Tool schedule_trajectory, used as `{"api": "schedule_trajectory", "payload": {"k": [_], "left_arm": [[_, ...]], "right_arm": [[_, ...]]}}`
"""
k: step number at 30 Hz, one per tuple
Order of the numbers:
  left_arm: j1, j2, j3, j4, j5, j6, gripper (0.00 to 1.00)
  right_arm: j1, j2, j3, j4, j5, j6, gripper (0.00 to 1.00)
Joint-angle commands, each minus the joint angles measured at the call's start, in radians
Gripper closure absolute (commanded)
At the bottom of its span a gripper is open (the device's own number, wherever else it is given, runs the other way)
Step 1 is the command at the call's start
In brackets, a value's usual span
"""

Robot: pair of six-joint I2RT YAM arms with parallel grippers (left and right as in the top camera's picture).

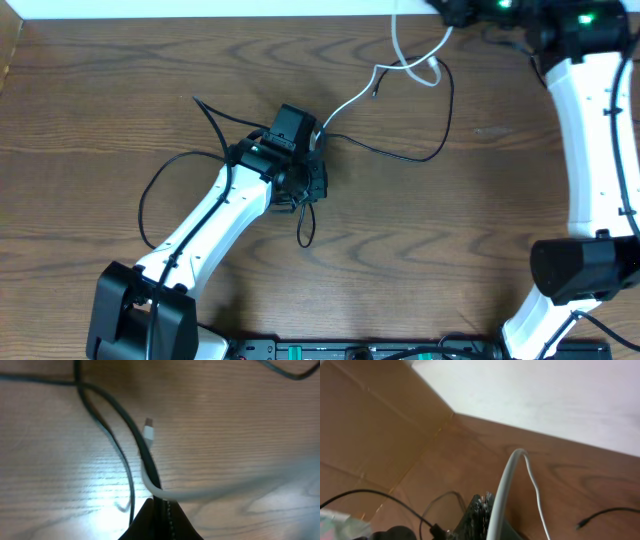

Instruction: Untangle cables

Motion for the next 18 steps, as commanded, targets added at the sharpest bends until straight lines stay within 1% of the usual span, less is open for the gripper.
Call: {"api": "schedule_trajectory", "payload": {"k": [1, 4, 9, 14, 18], "left_arm": [[-0.004, -0.011, 0.006, 0.038, 0.039, 0.023, 0.93], [-0.003, -0.017, 0.009, 0.107, 0.039, 0.003, 0.93], [-0.003, -0.05, 0.01, 0.277, 0.039, -0.072, 0.93], [-0.003, -0.061, 0.01, 0.337, 0.037, -0.129, 0.92], [-0.003, -0.059, 0.01, 0.349, -0.01, -0.131, 0.93]], "right_arm": [[0.079, 0.021, -0.013, -0.005, 0.023, 0.048, 0.99], [0.136, 0.043, -0.013, -0.027, 0.063, 0.097, 0.99], [0.196, 0.085, -0.013, -0.016, 0.1, 0.154, 0.99], [0.196, 0.091, -0.013, 0.032, 0.088, 0.232, 0.99], [0.185, 0.091, -0.013, 0.135, 0.001, 0.33, 0.99]]}}
